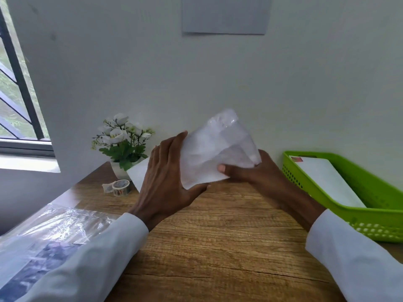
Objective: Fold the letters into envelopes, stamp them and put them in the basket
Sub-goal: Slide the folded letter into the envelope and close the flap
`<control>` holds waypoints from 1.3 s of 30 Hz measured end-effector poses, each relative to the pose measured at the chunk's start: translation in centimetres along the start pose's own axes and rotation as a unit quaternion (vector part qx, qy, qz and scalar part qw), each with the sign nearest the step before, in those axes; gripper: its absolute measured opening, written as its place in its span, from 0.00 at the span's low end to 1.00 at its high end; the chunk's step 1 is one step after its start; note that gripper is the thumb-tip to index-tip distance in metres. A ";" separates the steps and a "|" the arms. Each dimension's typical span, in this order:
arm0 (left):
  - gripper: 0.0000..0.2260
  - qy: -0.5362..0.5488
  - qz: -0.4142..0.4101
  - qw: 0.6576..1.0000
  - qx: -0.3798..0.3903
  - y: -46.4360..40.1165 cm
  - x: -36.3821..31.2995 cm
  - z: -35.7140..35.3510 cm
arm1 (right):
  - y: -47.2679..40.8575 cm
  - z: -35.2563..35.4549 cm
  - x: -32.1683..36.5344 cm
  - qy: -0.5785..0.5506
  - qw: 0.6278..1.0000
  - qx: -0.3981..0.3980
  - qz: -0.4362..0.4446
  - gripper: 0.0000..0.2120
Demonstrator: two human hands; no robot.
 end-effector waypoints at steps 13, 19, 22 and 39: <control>0.10 0.222 -0.074 0.972 0.019 0.6 -2.0 0.5 | 3.1 2.2 0.2 0.332 0.901 -0.036 0.279 0.14; 0.08 0.283 -0.012 0.956 0.074 0.9 -2.1 -0.4 | 3.7 2.0 -0.4 0.135 0.974 -0.087 0.162 0.06; 0.18 0.289 0.024 0.956 0.051 0.5 -1.7 -0.5 | 3.6 1.7 0.2 0.066 0.974 -0.154 0.150 0.07; 0.13 0.214 -0.069 0.970 -0.087 1.3 -2.7 0.1 | 3.2 1.2 0.1 0.295 0.864 -0.114 0.391 0.10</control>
Point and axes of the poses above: each hand's wrist, its own y-axis away from the middle knuckle, its own z-axis out of the back of the hand, x = y × z, the point moved 1 cm from there along -y, towards the middle knuckle, and after that the axes turned 12 degrees about z, right-handed, at the moved point
